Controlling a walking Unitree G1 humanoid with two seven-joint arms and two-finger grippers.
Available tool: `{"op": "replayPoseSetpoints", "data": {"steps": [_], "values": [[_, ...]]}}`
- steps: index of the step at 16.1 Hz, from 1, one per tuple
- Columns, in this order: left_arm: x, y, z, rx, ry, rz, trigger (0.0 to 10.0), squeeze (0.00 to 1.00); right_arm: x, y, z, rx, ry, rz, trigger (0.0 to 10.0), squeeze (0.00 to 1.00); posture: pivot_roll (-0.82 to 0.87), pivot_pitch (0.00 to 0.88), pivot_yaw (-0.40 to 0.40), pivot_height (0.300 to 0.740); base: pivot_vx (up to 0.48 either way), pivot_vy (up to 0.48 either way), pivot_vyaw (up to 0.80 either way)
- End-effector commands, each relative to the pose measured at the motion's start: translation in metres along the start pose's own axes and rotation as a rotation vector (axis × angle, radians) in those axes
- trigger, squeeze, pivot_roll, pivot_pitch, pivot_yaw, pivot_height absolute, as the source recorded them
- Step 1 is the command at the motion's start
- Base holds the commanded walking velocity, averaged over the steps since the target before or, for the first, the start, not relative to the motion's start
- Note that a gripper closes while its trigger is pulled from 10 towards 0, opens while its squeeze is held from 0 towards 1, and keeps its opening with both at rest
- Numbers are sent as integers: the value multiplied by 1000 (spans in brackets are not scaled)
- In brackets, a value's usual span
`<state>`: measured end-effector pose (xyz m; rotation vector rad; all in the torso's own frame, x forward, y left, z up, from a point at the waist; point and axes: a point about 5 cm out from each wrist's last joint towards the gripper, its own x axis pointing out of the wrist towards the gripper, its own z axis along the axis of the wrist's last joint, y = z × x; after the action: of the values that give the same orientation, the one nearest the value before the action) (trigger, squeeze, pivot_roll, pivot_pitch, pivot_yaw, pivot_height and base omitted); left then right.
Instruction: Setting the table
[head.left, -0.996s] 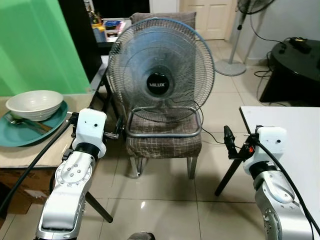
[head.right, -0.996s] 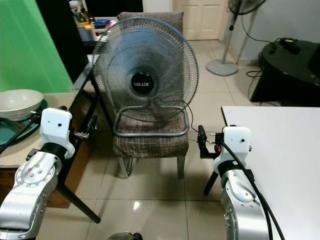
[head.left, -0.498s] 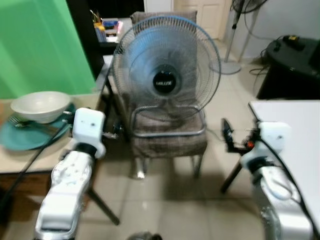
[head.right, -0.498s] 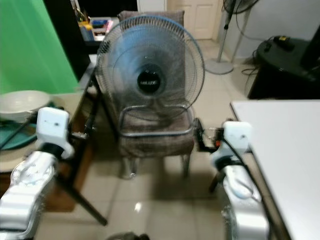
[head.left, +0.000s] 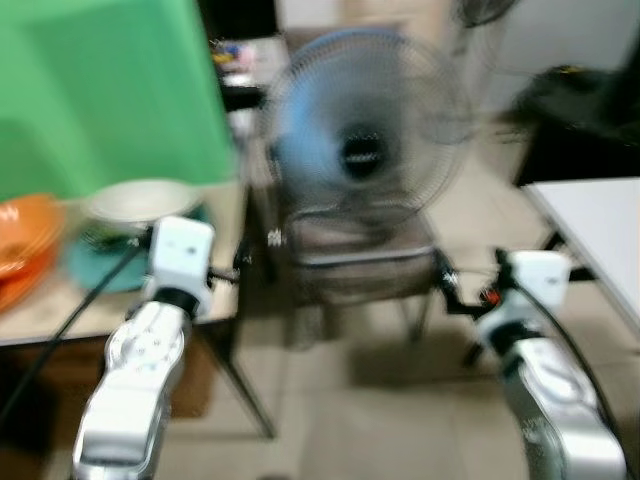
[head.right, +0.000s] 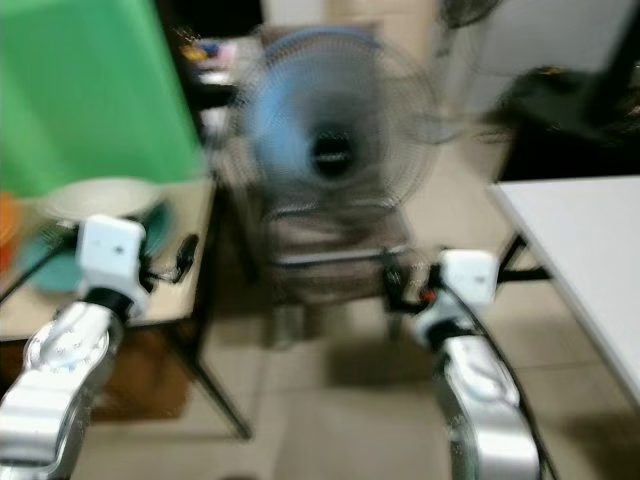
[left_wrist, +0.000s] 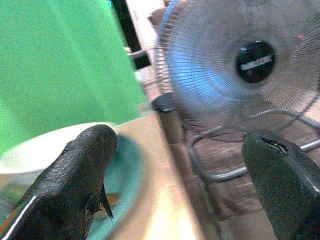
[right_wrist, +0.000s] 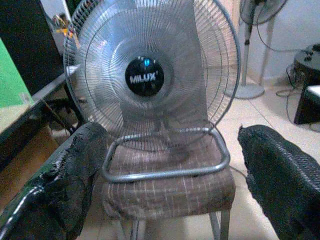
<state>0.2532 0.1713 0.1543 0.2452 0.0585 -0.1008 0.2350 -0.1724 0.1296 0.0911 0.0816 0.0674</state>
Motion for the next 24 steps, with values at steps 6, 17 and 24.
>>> {"op": "replayPoseSetpoints", "data": {"steps": [6, 17, 24], "values": [[2, 6, 2, -8, 10, 68, 10000, 0, 3, 1, 5, -2, 6, 32, 10000, 0, 107, 0, 63, 740, 0, 111, 0], [6, 4, 7, -4, -22, 46, 10000, 0, 14, -17, 12, -35, -40, -110, 10000, 0, 119, 0, 55, 740, 132, 0, 265], [6, 4, 8, -2, -30, 34, 10000, 0, 15, -11, 8, -12, -10, -65, 10000, 0, 124, 0, 48, 740, 338, 0, 0]]}}
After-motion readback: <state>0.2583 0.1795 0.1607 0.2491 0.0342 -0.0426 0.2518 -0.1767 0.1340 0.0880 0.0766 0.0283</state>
